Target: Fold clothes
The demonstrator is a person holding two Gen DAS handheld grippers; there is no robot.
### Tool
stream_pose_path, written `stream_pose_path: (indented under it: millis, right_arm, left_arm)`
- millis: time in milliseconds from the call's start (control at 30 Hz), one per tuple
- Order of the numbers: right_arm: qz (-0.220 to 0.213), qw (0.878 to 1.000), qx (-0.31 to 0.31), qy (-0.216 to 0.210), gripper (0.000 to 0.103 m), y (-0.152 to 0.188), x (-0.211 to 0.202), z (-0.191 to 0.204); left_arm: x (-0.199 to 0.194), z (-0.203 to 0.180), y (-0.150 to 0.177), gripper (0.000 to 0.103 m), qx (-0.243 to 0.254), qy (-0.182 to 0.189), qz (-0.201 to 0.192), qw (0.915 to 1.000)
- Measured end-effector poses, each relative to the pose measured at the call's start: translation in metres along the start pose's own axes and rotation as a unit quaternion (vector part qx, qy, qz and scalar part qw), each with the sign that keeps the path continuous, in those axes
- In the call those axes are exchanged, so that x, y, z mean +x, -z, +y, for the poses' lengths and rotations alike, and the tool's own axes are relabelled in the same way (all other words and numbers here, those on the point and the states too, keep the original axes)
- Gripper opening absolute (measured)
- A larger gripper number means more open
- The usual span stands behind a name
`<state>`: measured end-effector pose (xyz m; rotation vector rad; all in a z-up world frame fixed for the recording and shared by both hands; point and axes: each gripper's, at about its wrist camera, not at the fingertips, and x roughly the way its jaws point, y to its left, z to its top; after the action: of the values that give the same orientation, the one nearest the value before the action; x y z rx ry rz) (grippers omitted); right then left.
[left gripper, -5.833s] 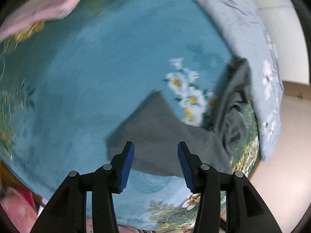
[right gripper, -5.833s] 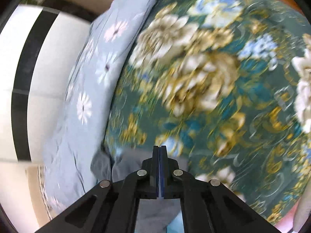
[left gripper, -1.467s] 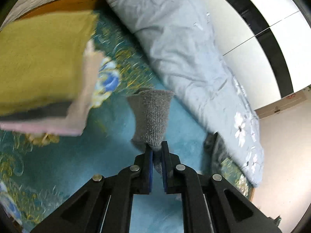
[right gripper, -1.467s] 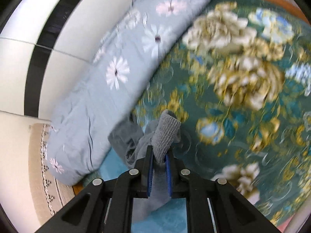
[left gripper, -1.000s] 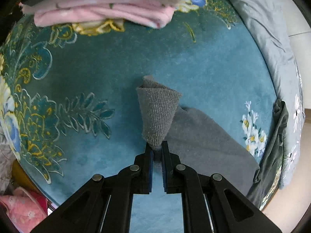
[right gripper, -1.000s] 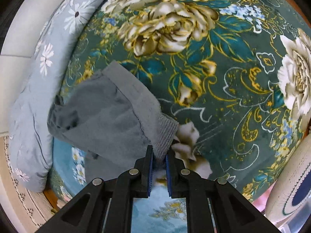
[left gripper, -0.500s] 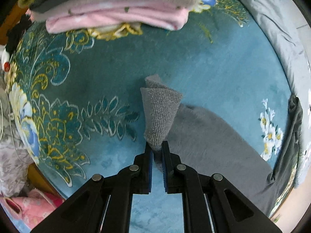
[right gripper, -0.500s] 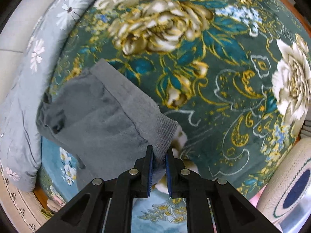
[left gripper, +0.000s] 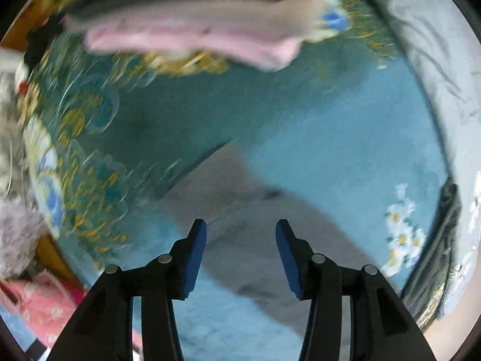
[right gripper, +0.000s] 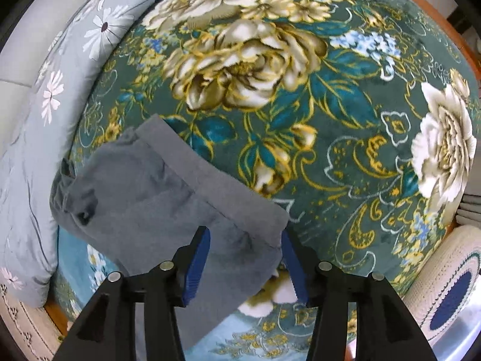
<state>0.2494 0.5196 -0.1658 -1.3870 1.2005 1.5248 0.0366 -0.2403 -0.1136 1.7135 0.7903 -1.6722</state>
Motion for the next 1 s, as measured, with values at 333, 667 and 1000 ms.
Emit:
stream_pose_path:
  millis: [333, 667, 1000]
  right_arm:
    - [0.016, 0.994, -0.083, -0.074, 0.058, -0.014, 0.007, 0.096]
    - [0.057, 0.984, -0.16, -0.061, 0.06, 0.003, 0.013, 0.113]
    - [0.052, 0.991, -0.117, -0.034, 0.06, -0.017, 0.015, 0.08]
  left_arm:
    - [0.047, -0.255, -0.032, 0.058, 0.075, 0.203, 0.068, 0.9739]
    - [0.114, -0.425, -0.024, 0.06, 0.096, 0.266, 0.109, 0.9529]
    - [0.122, -0.464, -0.015, 0.005, 0.146, 0.232, 0.086, 0.9578]
